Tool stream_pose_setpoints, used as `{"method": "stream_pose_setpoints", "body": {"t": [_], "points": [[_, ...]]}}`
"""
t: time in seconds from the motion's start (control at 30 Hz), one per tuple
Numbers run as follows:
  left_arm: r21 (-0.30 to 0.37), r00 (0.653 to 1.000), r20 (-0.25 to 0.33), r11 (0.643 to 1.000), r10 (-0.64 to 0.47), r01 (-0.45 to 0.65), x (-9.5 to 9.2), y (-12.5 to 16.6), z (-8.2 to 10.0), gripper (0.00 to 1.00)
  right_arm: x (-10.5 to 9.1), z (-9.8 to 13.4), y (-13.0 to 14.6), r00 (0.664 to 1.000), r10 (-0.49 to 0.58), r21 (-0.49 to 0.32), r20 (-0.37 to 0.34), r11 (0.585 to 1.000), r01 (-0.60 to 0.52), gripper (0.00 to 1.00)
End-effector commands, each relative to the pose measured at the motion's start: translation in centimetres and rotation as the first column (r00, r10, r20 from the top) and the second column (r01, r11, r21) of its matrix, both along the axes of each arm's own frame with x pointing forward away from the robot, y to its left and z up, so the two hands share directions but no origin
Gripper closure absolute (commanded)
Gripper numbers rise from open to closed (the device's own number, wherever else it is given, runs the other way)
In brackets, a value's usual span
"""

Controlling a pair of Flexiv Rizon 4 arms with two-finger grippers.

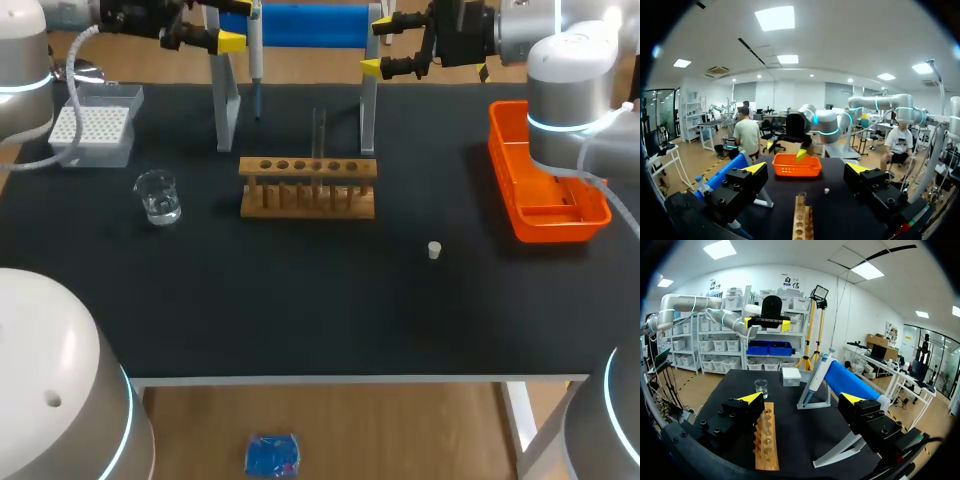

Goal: Invert the test tube, pick up the pipette, mount the tip to pipette, aspirate from beaker and dispense into the tube, eject the tip, return the pipette, and cap with the stopper.

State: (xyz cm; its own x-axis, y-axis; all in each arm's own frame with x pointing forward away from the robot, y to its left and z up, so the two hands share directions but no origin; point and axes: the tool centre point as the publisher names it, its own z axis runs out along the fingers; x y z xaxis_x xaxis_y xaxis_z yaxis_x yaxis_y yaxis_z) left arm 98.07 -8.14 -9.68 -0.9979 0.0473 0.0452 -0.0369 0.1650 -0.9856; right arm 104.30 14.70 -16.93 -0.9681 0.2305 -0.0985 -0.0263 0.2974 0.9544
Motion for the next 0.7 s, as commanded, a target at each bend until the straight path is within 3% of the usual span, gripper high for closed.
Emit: {"method": "stream_pose_setpoints", "body": {"t": [0.03,0.17,0.37,0.7], "points": [[0.024,0.952,0.049,0.952,0.303,-0.304,-5.2,-1.0,-0.4,0.00,0.0,0.1,-0.1,1.000,0.002,-0.003,-0.002,1.000,-0.002,0.00],[0.021,0.914,0.086,0.916,0.398,-0.401,-8.5,-1.6,-0.3,0.00,0.0,0.1,-0.1,1.000,0.002,-0.003,-0.002,1.000,-0.002,0.00],[0.017,0.862,0.112,0.867,0.494,-0.499,-11.5,-2.5,-1.1,0.00,0.0,0.1,-0.1,1.000,0.002,-0.003,-0.002,1.000,-0.002,0.00],[0.039,0.828,0.123,0.831,0.547,-0.555,-12.0,-2.9,-4.9,0.00,0.0,0.1,-0.1,1.000,0.002,-0.003,-0.002,1.000,-0.002,0.00]]}}
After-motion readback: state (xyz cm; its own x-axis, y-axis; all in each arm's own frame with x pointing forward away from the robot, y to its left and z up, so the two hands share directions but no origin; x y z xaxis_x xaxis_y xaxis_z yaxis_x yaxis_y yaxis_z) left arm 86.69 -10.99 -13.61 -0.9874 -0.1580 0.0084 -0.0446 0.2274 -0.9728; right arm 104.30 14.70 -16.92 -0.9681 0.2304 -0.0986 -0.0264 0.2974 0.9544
